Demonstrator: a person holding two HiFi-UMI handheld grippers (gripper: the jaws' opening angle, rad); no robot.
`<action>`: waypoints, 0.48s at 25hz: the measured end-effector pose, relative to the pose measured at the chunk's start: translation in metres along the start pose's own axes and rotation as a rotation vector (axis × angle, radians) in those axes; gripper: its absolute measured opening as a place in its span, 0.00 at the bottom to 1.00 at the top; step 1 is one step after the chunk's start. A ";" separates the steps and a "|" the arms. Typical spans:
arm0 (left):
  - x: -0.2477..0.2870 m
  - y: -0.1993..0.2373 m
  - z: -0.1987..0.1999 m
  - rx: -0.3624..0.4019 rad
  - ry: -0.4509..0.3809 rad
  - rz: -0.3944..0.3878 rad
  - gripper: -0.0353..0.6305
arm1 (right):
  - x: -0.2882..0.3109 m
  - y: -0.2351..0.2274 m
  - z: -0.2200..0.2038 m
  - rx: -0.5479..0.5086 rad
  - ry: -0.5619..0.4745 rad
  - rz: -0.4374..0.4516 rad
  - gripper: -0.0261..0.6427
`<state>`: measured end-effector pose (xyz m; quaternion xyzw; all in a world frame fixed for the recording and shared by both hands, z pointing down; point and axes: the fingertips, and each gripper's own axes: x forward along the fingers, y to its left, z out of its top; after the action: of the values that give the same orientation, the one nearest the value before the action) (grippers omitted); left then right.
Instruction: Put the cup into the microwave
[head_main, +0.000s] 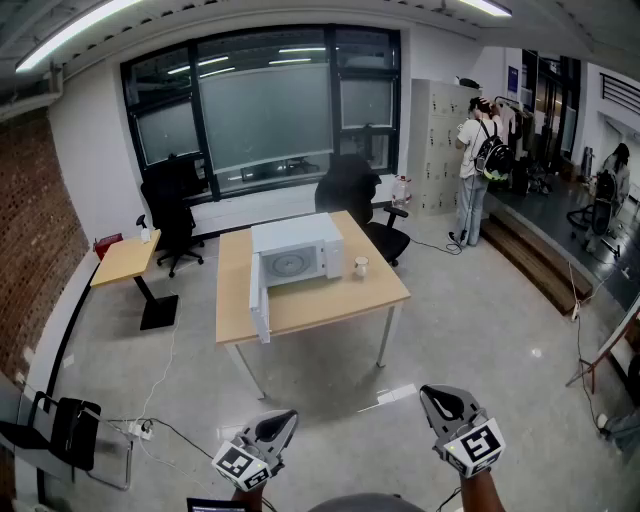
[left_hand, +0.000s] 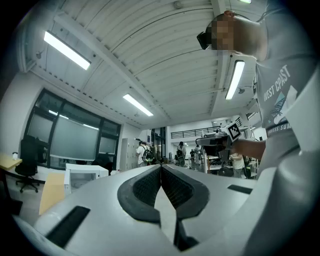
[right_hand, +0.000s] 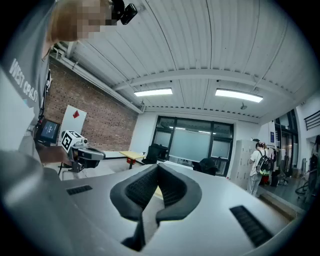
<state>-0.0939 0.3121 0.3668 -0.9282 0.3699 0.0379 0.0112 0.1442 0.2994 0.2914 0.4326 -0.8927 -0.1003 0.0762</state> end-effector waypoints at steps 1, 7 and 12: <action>0.000 -0.001 0.000 -0.001 -0.001 0.000 0.09 | -0.001 0.000 0.000 0.002 0.003 0.000 0.07; -0.007 -0.008 -0.003 -0.006 0.005 0.003 0.09 | -0.009 0.004 -0.002 0.000 0.017 -0.007 0.07; -0.011 -0.009 -0.005 -0.008 0.001 -0.005 0.09 | -0.009 0.005 0.001 0.001 0.015 -0.015 0.07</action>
<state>-0.0953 0.3254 0.3722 -0.9292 0.3676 0.0387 0.0074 0.1455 0.3094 0.2910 0.4400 -0.8890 -0.0969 0.0820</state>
